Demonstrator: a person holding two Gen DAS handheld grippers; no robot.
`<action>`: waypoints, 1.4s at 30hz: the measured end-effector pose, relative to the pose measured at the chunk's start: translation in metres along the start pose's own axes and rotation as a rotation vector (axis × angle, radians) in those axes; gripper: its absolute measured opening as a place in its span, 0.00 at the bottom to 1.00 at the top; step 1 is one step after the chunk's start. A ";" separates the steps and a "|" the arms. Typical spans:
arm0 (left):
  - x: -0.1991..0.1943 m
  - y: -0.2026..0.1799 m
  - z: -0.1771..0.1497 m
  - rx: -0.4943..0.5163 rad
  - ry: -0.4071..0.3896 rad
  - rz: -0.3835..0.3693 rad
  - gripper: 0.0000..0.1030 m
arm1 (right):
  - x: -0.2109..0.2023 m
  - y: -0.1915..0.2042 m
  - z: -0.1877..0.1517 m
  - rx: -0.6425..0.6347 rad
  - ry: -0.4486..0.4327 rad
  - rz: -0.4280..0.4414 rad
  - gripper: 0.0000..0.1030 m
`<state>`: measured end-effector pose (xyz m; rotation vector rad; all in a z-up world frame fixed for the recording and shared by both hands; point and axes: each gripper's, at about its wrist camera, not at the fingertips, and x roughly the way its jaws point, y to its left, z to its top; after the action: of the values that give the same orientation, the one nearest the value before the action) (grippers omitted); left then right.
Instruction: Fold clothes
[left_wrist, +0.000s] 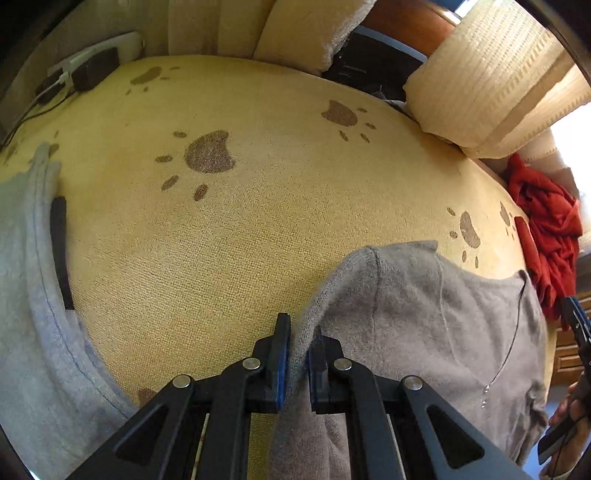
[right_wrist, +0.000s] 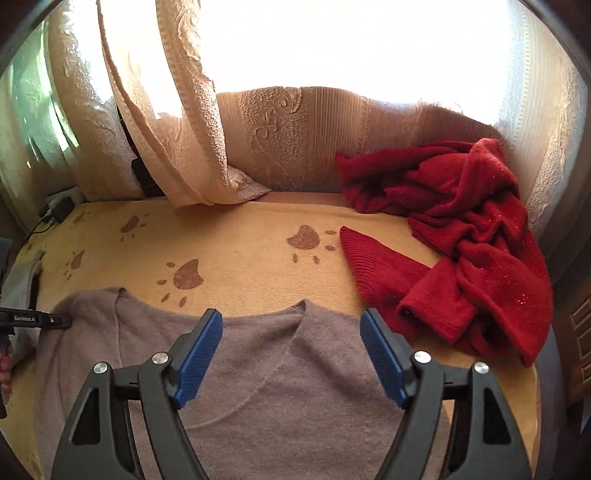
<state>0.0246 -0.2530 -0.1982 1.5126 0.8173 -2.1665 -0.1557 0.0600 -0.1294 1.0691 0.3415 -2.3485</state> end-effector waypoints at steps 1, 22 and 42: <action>-0.001 -0.001 -0.002 0.014 -0.003 0.010 0.12 | 0.001 0.003 -0.002 0.001 0.002 -0.007 0.78; -0.048 0.051 -0.127 -0.087 -0.059 0.084 0.69 | -0.018 0.068 -0.134 -0.082 0.159 0.216 0.79; -0.067 0.039 -0.218 -0.065 -0.162 0.126 0.71 | -0.018 0.078 -0.151 -0.204 0.084 0.167 1.00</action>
<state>0.2283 -0.1432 -0.2004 1.3009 0.7114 -2.1163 -0.0081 0.0667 -0.2158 1.0568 0.4925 -2.0763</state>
